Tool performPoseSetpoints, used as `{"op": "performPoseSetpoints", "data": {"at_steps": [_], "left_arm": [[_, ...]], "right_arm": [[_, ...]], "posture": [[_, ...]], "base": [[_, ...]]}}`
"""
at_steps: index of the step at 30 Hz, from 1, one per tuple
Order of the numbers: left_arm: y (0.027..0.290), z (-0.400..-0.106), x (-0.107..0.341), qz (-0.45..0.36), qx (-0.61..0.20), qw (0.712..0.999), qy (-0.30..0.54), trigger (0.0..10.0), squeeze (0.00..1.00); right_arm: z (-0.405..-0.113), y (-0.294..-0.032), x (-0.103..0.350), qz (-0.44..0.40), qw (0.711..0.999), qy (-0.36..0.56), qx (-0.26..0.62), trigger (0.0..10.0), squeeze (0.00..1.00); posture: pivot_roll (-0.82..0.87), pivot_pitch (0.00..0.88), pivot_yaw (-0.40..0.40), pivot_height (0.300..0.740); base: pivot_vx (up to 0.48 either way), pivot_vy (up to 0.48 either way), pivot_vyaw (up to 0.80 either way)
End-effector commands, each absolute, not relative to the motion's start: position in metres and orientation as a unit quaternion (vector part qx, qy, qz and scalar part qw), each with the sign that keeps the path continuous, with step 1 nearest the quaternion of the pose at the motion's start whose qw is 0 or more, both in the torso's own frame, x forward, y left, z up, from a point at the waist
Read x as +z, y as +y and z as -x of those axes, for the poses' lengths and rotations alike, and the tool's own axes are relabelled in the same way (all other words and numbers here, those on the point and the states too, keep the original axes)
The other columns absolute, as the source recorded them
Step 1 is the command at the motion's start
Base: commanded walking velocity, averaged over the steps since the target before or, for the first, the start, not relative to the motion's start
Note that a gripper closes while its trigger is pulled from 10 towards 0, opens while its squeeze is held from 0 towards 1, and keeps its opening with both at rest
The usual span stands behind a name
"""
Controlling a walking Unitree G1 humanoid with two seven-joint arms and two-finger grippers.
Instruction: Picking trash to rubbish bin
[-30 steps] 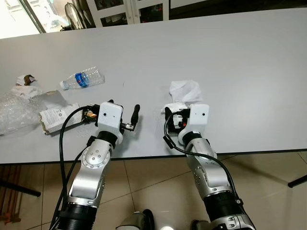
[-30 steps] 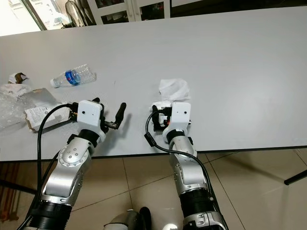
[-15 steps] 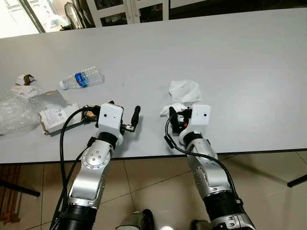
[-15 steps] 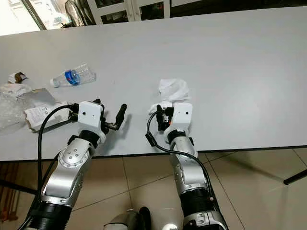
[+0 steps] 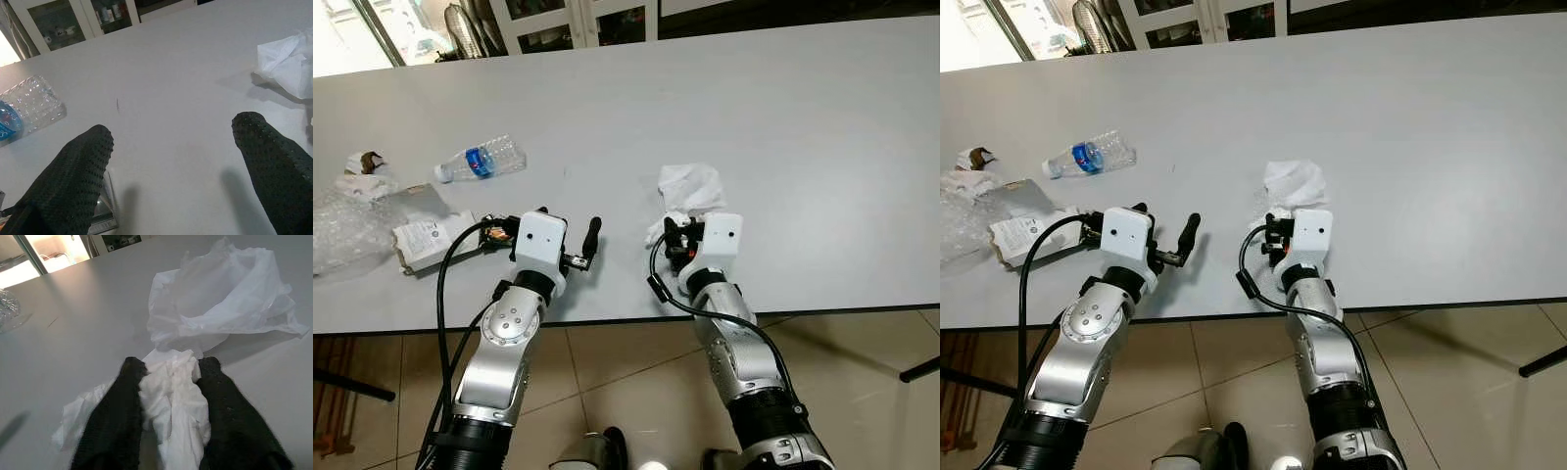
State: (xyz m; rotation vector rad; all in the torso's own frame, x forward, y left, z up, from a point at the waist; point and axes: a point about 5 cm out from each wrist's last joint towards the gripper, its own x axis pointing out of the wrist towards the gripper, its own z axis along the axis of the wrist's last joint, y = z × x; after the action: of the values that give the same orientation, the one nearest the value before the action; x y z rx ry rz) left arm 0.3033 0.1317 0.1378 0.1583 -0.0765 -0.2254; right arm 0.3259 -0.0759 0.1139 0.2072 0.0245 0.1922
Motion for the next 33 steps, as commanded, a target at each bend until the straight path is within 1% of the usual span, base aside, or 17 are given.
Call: {"op": "performPoseSetpoints", "data": {"at_steps": [1, 12, 20, 33], "left_arm": [[0.134, -0.302, 0.140, -0.081, -0.113, 0.990, -0.040, 10.0, 0.00], [0.133, -0.304, 0.140, -0.080, -0.113, 0.989, -0.042, 10.0, 0.00], [0.133, -0.306, 0.140, -0.078, -0.112, 0.990, -0.042, 10.0, 0.00], [0.128, -0.310, 0.142, -0.069, -0.115, 0.990, -0.047, 10.0, 0.00]], "right_arm": [[-0.321, -0.077, 0.094, -0.109, 0.989, 0.057, 0.086, 0.0, 0.00], [-0.320, -0.081, 0.092, -0.103, 0.990, 0.055, 0.077, 0.0, 0.00], [-0.314, -0.088, 0.093, -0.092, 0.993, 0.045, 0.066, 0.0, 0.00], [-0.302, -0.099, 0.118, -0.036, 0.997, -0.028, 0.057, 0.0, 0.00]], "posture": [[0.08, 0.183, 0.119, 0.740], [0.08, 0.171, 0.121, 0.740], [0.07, 0.159, 0.118, 0.740], [0.05, 0.144, 0.114, 0.740]], "base": [[0.000, 0.000, 0.00], [0.000, 0.000, 0.00], [0.000, 0.000, 0.00], [0.000, 0.000, 0.00]]}}
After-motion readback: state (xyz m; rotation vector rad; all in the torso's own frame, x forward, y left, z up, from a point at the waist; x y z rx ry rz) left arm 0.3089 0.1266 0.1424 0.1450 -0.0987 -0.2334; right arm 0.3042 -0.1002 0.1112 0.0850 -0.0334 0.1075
